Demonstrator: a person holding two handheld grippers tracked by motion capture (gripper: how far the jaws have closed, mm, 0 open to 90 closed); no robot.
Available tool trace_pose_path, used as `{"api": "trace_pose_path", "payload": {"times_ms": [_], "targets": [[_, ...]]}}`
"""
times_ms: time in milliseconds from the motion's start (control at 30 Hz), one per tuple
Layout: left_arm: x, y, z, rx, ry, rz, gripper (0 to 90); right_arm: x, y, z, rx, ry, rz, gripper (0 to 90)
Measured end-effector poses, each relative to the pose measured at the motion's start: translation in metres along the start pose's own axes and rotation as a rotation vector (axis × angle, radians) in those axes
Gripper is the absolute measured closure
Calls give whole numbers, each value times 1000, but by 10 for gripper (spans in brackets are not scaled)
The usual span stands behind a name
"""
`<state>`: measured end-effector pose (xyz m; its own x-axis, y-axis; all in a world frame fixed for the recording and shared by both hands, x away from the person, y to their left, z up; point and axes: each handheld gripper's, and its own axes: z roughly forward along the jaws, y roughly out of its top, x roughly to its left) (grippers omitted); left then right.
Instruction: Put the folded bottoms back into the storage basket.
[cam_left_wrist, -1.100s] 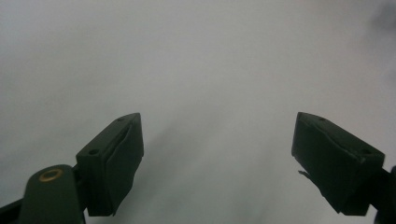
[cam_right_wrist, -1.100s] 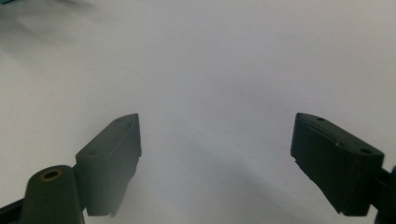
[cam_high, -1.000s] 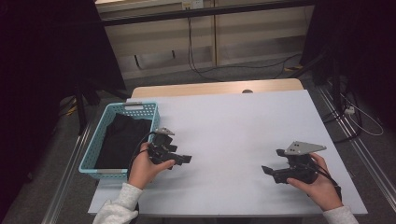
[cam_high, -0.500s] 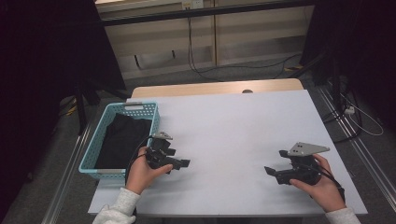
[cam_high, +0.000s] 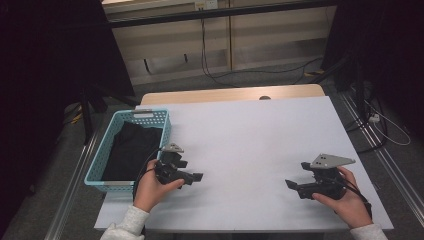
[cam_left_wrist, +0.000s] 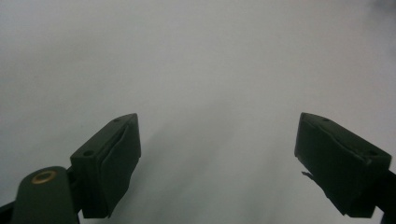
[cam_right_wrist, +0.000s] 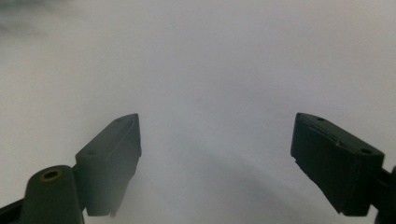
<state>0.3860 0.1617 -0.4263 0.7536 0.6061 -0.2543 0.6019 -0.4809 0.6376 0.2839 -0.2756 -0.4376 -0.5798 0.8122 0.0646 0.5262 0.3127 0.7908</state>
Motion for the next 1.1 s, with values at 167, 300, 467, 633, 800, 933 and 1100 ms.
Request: {"api": "trace_pose_path", "payload": {"times_ms": [167,300,467,633,800,933,1100], "targets": [[-1,-4,1,4,-8,5,137,0,-1,-1,2,-1,1,159],[-1,-6,1,3,-11,10,131,-1,-2,-1,8,-1,0,159],[-2,-8,0,-2,-2,17,118,-1,-3,-1,13,2,-3,159],[-4,-8,-1,-8,-6,23,114,-2,-4,-2,14,1,0,159],[-4,-11,-3,-13,-13,19,108,-2,-5,-3,18,2,0,159],[-6,-13,-4,-21,-19,25,107,-3,-7,-3,23,1,-2,159],[-7,-15,-4,-13,-18,34,90,-3,-7,-4,22,-2,-2,159]]}}
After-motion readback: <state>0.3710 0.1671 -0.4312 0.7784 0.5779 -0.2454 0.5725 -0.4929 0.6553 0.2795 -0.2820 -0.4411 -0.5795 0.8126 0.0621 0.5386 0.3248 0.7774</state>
